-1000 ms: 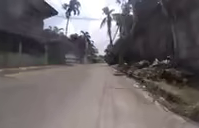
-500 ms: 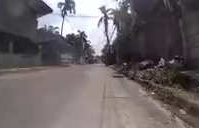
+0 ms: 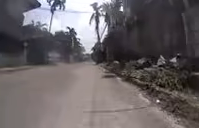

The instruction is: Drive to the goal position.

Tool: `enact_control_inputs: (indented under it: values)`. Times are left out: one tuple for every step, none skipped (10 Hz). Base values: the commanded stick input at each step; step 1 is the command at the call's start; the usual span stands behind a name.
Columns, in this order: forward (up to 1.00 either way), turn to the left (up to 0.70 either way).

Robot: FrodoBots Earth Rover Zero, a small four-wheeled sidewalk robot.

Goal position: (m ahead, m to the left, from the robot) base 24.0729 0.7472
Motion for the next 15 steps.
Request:
enact_control_inputs:
  values:
    - [1.00, 0.00]
    - [1.00, 0.00]
    - [1.00, 0.00]
    - [1.00, 0.00]
    - [1.00, 0.00]
    - [1.00, 0.00]
    - [1.00, 0.00]
    - [1.00, 0.00]
    - [1.00, 0.00]
    - [1.00, 0.00]
    - [1.00, -0.03]
    - [1.00, -0.19]
    - [1.00, -0.35]
    - [1.00, -0.26]
    - [1.00, -0.04]
